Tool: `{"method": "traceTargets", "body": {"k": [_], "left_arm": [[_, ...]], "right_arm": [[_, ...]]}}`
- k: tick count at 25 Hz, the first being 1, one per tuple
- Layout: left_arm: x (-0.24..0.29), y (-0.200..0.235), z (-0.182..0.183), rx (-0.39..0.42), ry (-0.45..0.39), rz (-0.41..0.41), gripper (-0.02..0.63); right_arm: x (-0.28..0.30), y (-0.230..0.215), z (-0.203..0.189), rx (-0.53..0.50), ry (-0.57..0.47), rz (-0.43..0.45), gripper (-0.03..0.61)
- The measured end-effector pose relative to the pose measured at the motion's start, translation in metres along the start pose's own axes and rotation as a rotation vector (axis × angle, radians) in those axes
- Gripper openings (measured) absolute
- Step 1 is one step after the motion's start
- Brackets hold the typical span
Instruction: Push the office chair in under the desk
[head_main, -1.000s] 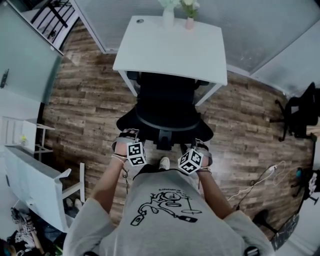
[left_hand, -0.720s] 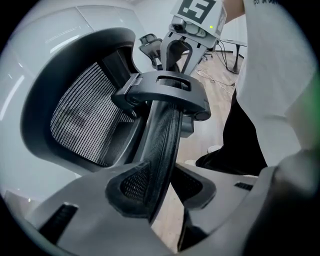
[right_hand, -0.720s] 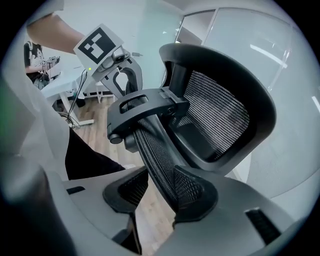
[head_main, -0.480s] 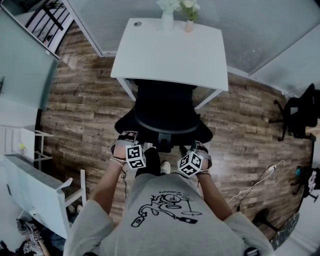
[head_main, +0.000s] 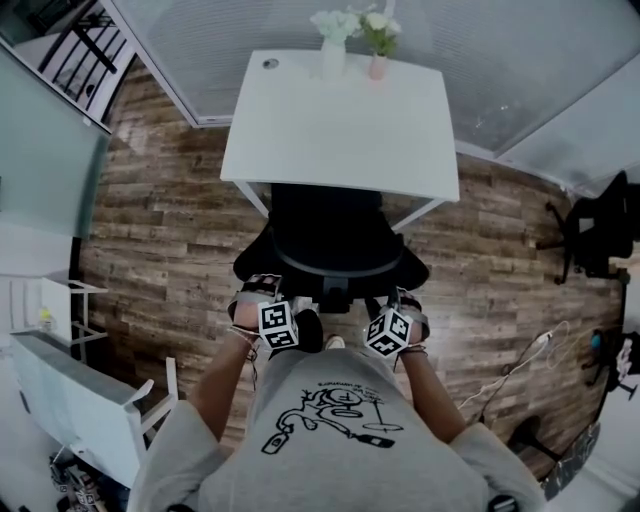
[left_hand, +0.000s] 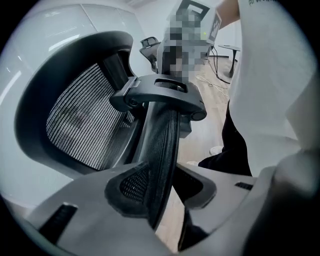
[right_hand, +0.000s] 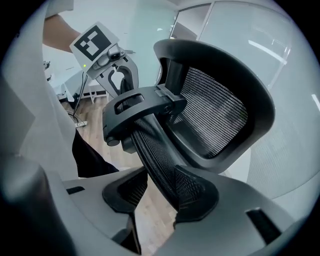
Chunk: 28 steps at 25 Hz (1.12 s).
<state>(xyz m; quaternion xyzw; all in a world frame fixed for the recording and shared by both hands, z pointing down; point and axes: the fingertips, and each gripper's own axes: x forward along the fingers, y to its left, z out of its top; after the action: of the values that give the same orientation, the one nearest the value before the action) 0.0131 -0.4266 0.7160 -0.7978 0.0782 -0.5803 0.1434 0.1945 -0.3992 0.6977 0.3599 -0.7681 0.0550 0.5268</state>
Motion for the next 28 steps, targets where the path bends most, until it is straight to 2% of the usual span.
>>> {"method": "traceTargets", "body": {"k": [9, 19, 24, 28], "left_arm": [[-0.001, 0.026, -0.026, 0.006, 0.03, -0.013, 0.143], [-0.001, 0.027, -0.029, -0.002, 0.041, 0.017, 0.157], [0.0, 0.027, -0.027, -0.04, 0.081, 0.044, 0.175], [-0.011, 0.024, -0.013, -0.15, 0.027, 0.055, 0.173]], "right_arm": [[0.012, 0.001, 0.031, 0.015, -0.031, 0.022, 0.178], [0.013, 0.003, 0.033, -0.01, -0.027, 0.039, 0.178], [0.011, 0.004, 0.034, -0.003, -0.033, 0.059, 0.187], [-0.003, 0.0, 0.038, 0.056, -0.05, 0.093, 0.192]]}}
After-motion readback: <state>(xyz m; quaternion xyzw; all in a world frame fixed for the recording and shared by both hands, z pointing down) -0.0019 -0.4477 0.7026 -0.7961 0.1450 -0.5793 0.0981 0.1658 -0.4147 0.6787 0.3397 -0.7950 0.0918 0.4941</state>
